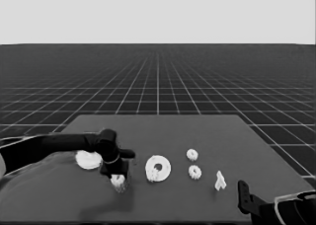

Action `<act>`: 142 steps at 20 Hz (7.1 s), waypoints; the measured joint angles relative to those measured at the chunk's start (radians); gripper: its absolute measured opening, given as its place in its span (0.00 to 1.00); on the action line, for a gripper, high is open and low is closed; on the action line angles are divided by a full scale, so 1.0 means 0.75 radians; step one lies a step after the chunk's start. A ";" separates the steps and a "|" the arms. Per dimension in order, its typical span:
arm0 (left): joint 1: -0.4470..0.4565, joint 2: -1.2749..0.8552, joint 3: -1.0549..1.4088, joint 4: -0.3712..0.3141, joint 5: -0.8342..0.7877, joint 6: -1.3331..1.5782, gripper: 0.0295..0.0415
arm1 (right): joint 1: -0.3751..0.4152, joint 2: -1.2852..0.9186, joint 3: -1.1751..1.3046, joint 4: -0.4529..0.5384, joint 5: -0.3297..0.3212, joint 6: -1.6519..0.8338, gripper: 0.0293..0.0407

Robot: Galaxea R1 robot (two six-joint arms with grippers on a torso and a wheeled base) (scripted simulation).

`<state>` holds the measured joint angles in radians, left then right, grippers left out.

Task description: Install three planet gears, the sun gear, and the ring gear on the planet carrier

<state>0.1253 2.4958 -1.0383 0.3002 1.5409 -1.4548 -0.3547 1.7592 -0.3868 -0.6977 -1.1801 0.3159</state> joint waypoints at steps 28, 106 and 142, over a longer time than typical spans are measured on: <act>-0.006 0.816 -1.280 -0.045 -0.138 0.443 0.14 | 0.000 0.000 0.000 0.000 0.000 0.000 0.81; -0.623 -0.988 0.827 0.013 -1.153 2.408 0.75 | 0.482 1.533 -1.548 0.688 -0.471 1.398 0.17; -0.623 -0.988 0.827 0.013 -1.153 2.408 0.75 | 0.494 1.063 -1.137 0.700 -0.465 1.342 0.81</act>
<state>-0.3422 1.7549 -0.4178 0.3101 0.6764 0.3508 0.0157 2.5566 -1.2399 -0.1723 -1.5286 1.3227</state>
